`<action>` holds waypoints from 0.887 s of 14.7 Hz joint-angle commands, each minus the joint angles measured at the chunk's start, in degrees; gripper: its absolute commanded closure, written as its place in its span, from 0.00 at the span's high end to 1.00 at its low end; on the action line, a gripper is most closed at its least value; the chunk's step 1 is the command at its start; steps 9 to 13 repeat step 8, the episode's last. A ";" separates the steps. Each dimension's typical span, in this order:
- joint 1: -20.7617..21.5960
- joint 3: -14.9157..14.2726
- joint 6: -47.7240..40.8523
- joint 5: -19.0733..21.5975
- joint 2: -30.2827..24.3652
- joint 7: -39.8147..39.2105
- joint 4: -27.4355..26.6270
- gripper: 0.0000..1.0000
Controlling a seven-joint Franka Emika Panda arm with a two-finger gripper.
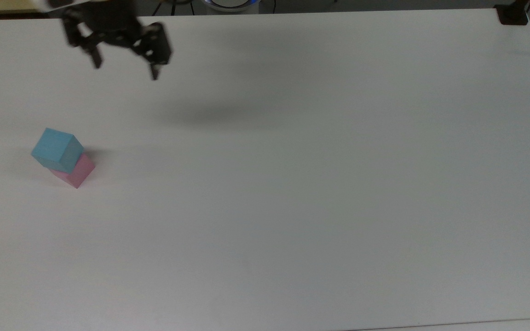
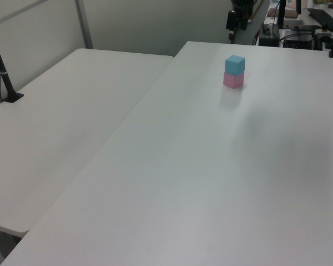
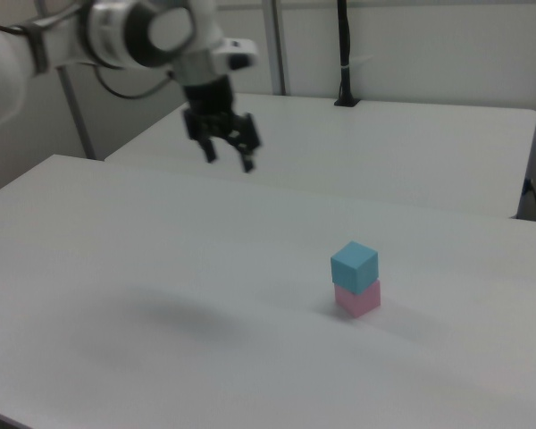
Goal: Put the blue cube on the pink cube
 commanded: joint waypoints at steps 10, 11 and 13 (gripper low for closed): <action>15.27 -4.90 -6.29 1.41 -6.93 7.79 -7.00 1.00; 15.27 -4.90 -6.29 1.41 -6.93 7.79 -7.00 1.00; 15.27 -4.90 -6.29 1.41 -6.93 7.79 -7.00 1.00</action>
